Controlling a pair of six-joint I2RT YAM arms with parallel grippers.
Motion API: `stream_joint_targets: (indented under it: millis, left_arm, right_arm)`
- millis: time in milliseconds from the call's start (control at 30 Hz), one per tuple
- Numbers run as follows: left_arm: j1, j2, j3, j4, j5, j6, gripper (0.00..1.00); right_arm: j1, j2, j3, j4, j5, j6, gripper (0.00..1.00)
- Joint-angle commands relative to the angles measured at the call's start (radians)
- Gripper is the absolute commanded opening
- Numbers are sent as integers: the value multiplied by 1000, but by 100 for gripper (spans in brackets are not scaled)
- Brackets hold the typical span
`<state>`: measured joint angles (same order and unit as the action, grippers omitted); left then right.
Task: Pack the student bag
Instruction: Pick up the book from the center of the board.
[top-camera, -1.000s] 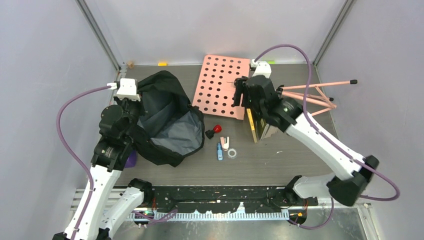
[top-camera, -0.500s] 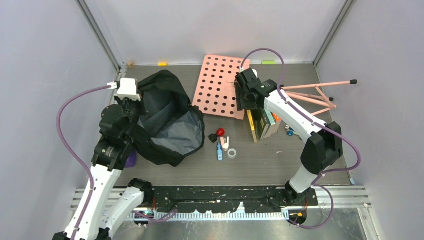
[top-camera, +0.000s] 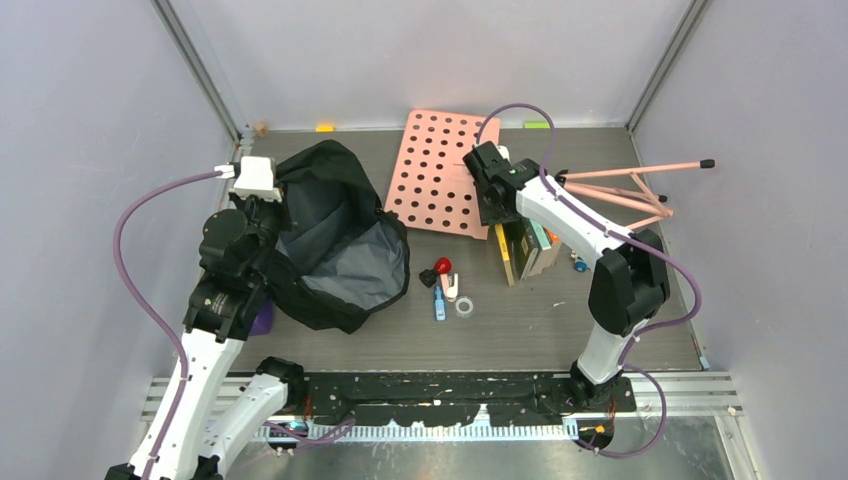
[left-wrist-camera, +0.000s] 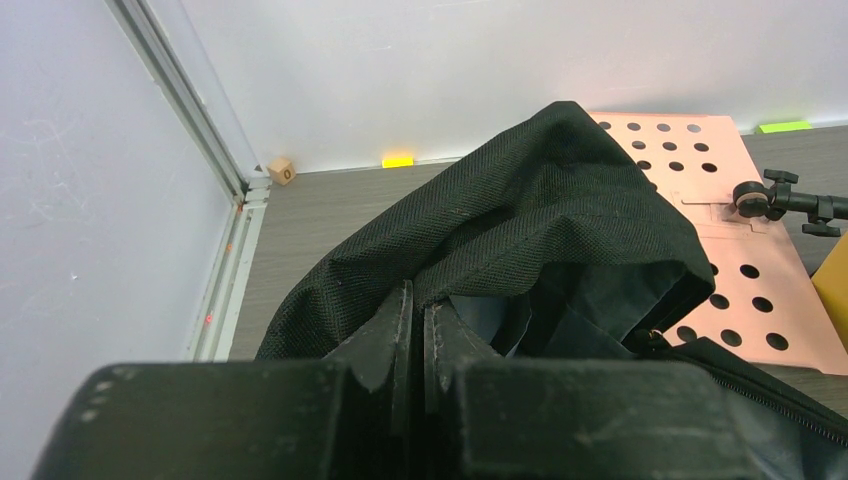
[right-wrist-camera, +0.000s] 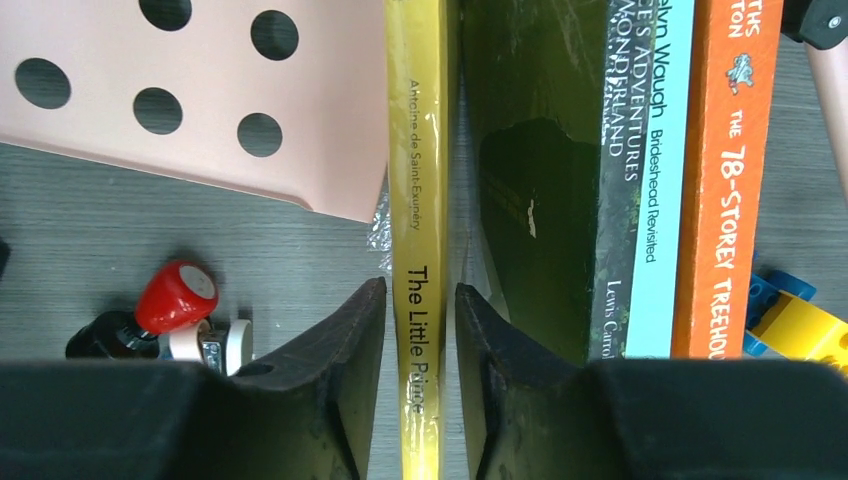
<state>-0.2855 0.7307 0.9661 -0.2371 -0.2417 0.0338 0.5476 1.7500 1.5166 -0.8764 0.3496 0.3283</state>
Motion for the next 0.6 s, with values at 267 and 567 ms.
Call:
stream_joint_targets:
  millis: [267, 567]
  left_arm:
    - [6, 0, -15, 21, 16, -9, 0]
    - [6, -4, -16, 22, 16, -9, 0]
  right_arm:
    - [1, -12, 37, -47, 43, 19, 2]
    - [1, -57, 45, -60, -28, 30, 0]
